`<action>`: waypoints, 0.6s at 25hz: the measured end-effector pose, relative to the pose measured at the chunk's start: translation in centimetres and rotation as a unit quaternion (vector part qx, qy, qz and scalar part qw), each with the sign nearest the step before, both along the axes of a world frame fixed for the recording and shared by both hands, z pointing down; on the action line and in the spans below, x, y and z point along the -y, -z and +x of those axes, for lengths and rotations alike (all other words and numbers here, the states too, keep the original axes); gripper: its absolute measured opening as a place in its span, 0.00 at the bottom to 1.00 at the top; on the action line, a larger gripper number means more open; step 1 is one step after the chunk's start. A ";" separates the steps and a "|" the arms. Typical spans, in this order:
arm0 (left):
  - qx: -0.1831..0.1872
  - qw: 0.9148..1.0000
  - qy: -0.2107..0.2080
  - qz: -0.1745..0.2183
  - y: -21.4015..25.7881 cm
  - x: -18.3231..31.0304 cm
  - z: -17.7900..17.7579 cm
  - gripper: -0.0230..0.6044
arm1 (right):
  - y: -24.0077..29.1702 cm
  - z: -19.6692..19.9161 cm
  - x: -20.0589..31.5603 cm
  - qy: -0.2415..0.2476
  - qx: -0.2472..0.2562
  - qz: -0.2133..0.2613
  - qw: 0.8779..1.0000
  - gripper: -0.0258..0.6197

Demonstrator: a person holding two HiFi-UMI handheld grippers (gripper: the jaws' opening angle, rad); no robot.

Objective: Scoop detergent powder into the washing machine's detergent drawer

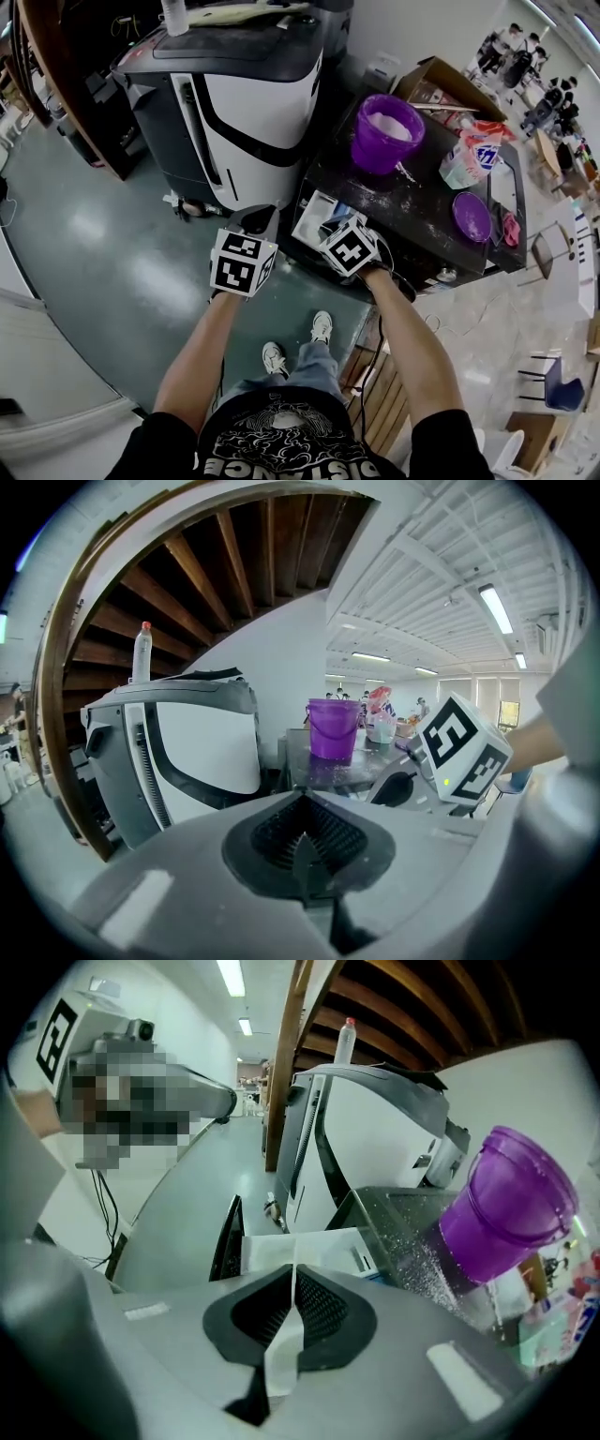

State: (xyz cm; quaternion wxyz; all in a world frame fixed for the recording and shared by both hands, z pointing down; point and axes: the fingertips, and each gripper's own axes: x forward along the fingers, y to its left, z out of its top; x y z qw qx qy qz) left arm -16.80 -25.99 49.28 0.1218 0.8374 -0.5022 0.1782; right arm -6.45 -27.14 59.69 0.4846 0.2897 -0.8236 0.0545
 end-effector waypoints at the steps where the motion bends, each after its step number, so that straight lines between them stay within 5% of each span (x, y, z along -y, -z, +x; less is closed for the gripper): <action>1: 0.000 1.000 0.000 0.000 0.1 0.0 0.0 0.04 | 0.0 -0.1 0.0 0.009 -0.005 0.009 1.000 0.10; 15: -0.003 1.000 -0.001 0.011 1.0 -0.1 0.3 0.04 | 1.1 0.0 -0.2 0.073 -0.074 0.091 0.990 0.10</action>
